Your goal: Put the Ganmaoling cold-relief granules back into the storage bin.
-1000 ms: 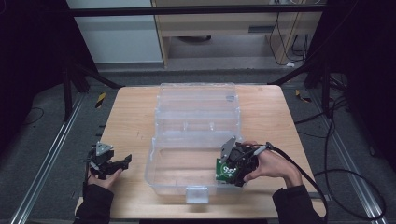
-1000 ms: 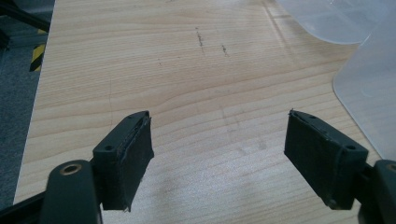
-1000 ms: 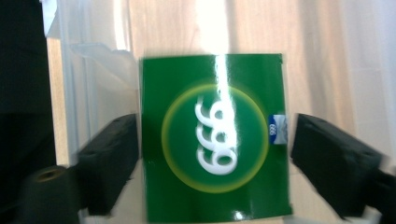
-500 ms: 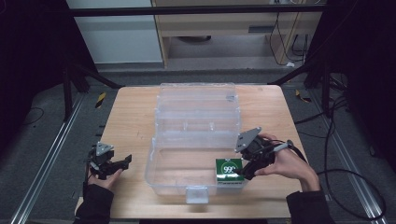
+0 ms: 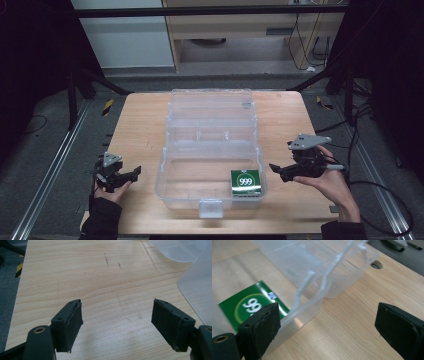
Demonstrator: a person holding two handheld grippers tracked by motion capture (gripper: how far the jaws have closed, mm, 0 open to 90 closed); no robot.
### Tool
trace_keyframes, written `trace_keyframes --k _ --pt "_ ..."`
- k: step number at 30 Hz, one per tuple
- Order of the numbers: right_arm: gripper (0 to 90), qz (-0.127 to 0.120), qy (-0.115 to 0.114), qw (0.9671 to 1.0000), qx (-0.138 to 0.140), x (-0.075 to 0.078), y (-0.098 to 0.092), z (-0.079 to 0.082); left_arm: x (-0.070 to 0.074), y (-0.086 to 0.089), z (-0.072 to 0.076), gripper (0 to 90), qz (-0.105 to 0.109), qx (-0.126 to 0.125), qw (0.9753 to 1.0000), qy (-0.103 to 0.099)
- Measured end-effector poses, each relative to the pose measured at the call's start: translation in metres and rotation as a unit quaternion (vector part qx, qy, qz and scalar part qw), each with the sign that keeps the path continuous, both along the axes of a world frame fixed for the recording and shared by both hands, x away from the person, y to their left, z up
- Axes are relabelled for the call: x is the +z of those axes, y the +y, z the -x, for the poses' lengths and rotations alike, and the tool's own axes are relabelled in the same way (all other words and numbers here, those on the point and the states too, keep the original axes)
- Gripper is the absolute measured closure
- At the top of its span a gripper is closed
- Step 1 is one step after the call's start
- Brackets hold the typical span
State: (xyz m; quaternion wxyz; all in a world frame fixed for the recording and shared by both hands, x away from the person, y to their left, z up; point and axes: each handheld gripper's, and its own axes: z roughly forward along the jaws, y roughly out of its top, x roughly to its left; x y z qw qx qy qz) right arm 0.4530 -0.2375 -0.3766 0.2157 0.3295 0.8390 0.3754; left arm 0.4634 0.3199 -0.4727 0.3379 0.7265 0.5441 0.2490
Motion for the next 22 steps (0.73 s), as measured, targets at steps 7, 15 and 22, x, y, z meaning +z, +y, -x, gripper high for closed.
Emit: trace_keyframes --k 7,15,22 --pt "6.1 -0.038 -0.016 0.9946 -0.095 -0.031 -0.016 -0.002 0.0 0.001 0.0 25.4 0.001 -0.001 1.0 -0.001" --pt "4.5 -0.064 -0.029 0.9823 -0.174 -0.061 -0.032 -0.007 -0.001 0.001 0.0 26.4 0.0 -0.001 1.0 -0.002" --pt "3.6 -0.065 -0.035 0.9709 -0.228 -0.082 -0.045 -0.009 -0.003 0.001 -0.001 25.2 -0.003 0.003 1.0 -0.002"
